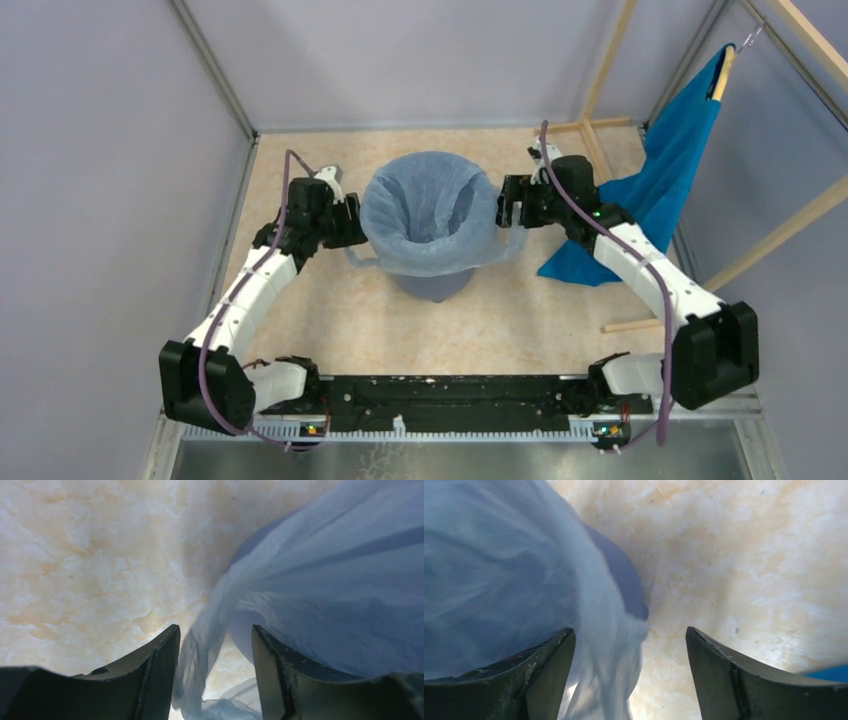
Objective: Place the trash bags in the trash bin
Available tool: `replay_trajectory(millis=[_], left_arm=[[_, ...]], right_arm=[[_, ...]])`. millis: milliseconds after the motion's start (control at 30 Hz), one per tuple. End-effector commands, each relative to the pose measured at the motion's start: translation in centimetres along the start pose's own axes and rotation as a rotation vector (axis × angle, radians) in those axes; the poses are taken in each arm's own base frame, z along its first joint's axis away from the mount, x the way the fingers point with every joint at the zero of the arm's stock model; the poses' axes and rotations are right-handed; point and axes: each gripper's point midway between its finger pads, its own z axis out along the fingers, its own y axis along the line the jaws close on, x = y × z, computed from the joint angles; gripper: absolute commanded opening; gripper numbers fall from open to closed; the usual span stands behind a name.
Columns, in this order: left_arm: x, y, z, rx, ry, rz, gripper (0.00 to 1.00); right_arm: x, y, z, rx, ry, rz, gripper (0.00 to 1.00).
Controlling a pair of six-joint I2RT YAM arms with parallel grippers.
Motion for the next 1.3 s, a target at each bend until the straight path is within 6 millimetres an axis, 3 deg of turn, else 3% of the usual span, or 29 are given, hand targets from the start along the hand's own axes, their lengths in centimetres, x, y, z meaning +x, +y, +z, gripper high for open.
replay_trajectory(millis=[0,133,300,400,567,633,733,833,967,1033,1200,1267], left_arm=[[-0.3,0.6,-1.5,-0.036,-0.023,0.026,0.64],[-0.9,2.5,-3.2,-0.150,-0.051,0.067,0.71],[0.1,2.4,-3.2,-0.131,-0.047,0.055,0.69],[2.2,1.9,-1.8,-0.069,0.001,0.009,0.56],[6.8,0.5,1.1,0.072,0.113,-0.121,0.35],[8.3,-0.3,2.0,0.136,0.146,-0.170,0.26],[9.9,-0.4,2.6,0.166,0.170,-0.217,0.16],[10.1,0.2,2.7,0.139,0.151,-0.222,0.14],[10.1,0.2,2.8,0.139,0.164,-0.223,0.16],[9.8,0.2,2.6,0.128,0.161,-0.216,0.16],[8.8,1.1,1.4,0.068,0.111,-0.178,0.25],[8.8,1.5,1.1,0.045,0.104,-0.172,0.28]], right_arm=[[-4.3,1.0,-5.6,0.068,-0.133,-0.103,0.85],[-2.9,1.0,-7.1,0.071,-0.125,-0.082,0.89],[-1.3,1.2,-7.1,0.034,-0.137,-0.043,0.89],[-0.3,0.4,-5.6,0.037,-0.126,-0.033,0.74],[1.3,-0.8,-2.2,0.016,-0.124,-0.004,0.30],[2.2,-1.2,-1.2,0.008,-0.124,0.027,0.20],[3.7,-0.3,0.0,-0.078,-0.101,0.090,0.13],[5.2,0.7,1.0,-0.176,-0.090,0.162,0.12],[7.0,0.0,2.3,-0.172,-0.044,0.195,0.13],[6.8,-0.3,2.1,-0.145,-0.045,0.170,0.15],[4.9,-2.0,0.7,-0.012,-0.094,0.082,0.36],[4.7,-2.8,0.3,0.042,-0.084,0.062,0.40]])
